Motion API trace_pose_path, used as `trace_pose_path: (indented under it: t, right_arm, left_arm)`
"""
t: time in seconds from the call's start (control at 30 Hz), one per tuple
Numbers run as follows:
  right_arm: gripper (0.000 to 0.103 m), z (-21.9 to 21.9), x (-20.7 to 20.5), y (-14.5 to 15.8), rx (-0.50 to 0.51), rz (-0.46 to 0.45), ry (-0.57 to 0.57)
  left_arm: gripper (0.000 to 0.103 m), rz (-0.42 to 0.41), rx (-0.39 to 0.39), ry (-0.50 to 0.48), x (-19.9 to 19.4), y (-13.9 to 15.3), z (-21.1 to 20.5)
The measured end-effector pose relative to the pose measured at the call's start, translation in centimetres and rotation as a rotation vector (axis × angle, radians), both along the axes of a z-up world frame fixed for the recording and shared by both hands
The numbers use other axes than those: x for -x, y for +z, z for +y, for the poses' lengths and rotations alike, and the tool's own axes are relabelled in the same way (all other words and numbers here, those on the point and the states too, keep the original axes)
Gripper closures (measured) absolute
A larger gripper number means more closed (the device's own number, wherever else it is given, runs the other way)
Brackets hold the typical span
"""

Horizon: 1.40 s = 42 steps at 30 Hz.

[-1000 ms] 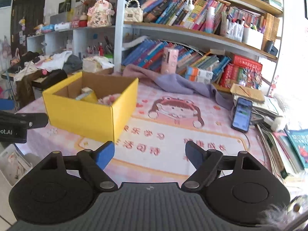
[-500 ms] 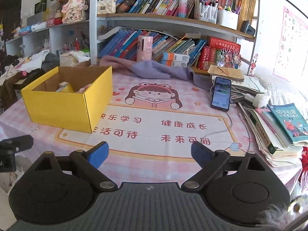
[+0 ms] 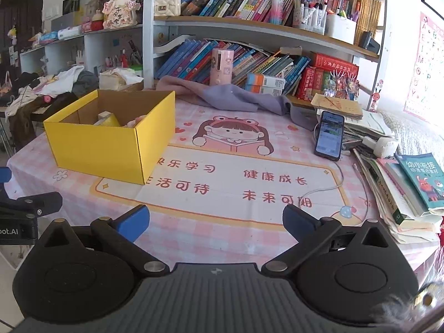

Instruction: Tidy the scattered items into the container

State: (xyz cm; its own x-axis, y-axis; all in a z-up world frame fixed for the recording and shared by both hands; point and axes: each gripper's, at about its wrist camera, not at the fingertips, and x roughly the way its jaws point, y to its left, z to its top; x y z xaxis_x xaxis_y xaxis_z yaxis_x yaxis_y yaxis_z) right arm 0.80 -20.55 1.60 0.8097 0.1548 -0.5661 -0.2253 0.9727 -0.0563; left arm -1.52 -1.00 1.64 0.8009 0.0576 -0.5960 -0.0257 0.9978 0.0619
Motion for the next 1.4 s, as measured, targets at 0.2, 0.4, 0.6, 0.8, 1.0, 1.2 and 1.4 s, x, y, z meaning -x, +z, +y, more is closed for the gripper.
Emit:
trace_pose_path:
  t: [0.2, 0.4, 0.6, 0.8, 1.0, 1.2, 1.4]
  right_arm:
    - [0.0, 0.0, 0.2, -0.2, -0.009, 0.022, 0.017]
    - [0.0, 0.2, 0.4, -0.2, -0.01, 0.028, 0.034]
    - [0.0, 0.2, 0.5, -0.3, -0.009, 0.034, 0.035]
    - [0.0, -0.3, 0.7, -0.6, -0.006, 0.046, 0.028]
    - [0.0, -0.8, 0.9, -0.8, -0.004, 0.056, 0.02]
    - [0.0, -1.3, 1.0, -1.0, -0.004, 0.07, 0.011]
    - [0.0, -1.5, 1.1, -1.0, -0.006, 0.076, 0.005]
  left_arm:
    - [0.002, 0.011, 0.006, 0.006, 0.2, 0.1, -0.2]
    - [0.002, 0.02, 0.0, 0.0, 0.3, 0.0, -0.6]
    - [0.001, 0.042, 0.003, 0.009, 0.4, -0.2, -0.7]
    - [0.001, 0.048, 0.002, 0.003, 0.5, -0.3, -1.1]
    - [0.001, 0.06, 0.008, -0.011, 0.4, -0.5, -1.7]
    - [0.001, 0.083, 0.023, -0.022, 0.2, -0.9, -2.0]
    - [0.001, 0.097, 0.027, -0.03, 0.1, -1.0, -2.2]
